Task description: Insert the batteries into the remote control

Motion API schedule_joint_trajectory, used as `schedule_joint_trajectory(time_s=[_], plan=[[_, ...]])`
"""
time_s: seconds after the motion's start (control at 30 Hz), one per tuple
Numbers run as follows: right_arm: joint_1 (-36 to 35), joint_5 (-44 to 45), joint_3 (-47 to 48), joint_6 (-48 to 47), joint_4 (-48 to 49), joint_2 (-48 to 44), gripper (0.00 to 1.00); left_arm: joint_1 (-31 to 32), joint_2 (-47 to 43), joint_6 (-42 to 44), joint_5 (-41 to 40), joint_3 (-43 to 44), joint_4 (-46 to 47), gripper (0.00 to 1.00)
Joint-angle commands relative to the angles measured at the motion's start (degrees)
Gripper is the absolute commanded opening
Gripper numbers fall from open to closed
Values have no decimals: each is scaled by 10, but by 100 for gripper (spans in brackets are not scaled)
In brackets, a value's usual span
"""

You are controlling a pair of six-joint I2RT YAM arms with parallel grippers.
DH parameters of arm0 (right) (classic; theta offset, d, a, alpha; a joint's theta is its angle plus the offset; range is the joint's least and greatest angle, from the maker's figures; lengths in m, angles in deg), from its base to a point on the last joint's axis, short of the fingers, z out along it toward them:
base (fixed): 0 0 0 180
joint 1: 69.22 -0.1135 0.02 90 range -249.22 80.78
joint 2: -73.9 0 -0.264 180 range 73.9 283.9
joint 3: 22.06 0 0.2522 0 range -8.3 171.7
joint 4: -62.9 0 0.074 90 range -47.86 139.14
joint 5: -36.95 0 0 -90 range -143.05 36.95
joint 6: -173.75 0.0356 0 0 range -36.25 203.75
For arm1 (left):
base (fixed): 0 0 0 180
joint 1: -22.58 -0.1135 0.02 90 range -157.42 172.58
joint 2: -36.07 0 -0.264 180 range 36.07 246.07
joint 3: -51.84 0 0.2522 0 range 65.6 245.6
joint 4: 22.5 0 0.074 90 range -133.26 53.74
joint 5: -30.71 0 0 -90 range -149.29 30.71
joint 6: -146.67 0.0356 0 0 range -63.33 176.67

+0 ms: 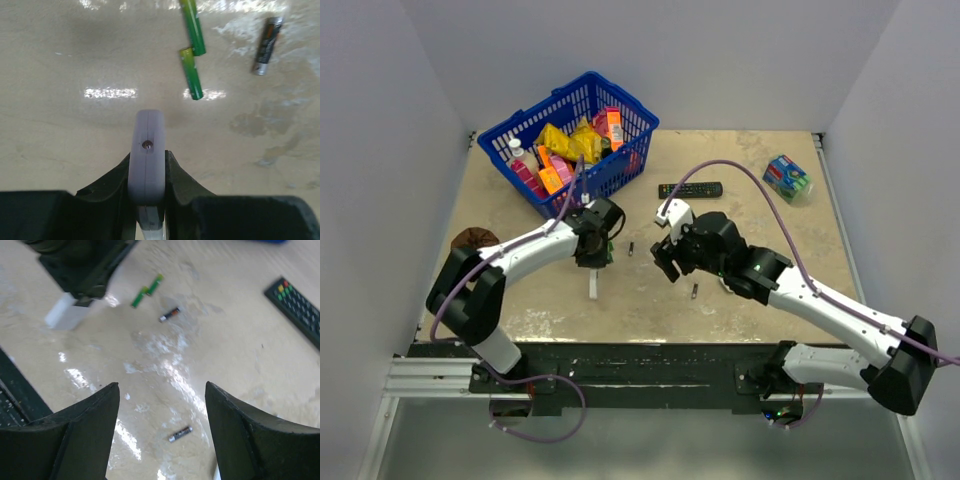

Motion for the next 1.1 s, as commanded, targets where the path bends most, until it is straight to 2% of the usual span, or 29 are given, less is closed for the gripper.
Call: schedule_joint_trajectory(time_s=[0.0,0.2,0.33,0.4,0.43,0.57,0.6,0.63,0.7,0.77,0.8,0.83,0.9,1.03,1.07], plan=[[21,106,9,106,-18,-12,72,35,57,19,-124,53,-76,2],[64,154,-1,155,-28,-29,73,77,140,5,-167,84,-129,11],[80,187,-4,176,-31,-44,73,111,186,-14,-173,108,-152,30],[86,196,-8,178,-26,-55,73,134,212,-22,-177,129,-164,36],[88,198,-10,178,-24,-57,73,140,220,-27,-177,134,-174,45],[93,202,-13,179,-24,-64,73,170,234,-32,-166,167,-182,61],[95,204,-13,179,-26,-65,73,176,230,-33,-157,173,-182,64],[95,208,-13,181,-27,-69,73,179,225,-33,-152,178,-182,73],[99,213,-14,180,-28,-73,73,184,211,-30,-136,195,-181,78],[103,221,-13,179,-29,-78,74,186,196,-30,-131,210,-182,79],[105,231,-14,179,-31,-80,78,186,175,-31,-125,213,-176,79],[106,237,-14,183,-32,-81,88,186,163,-31,-123,217,-172,80],[110,254,-9,193,-45,-82,98,180,120,-28,-107,219,-147,80],[120,277,-3,220,-60,-87,98,131,30,-28,-52,186,-77,84],[122,282,-1,226,-64,-90,98,99,8,-26,-43,161,-61,84]])
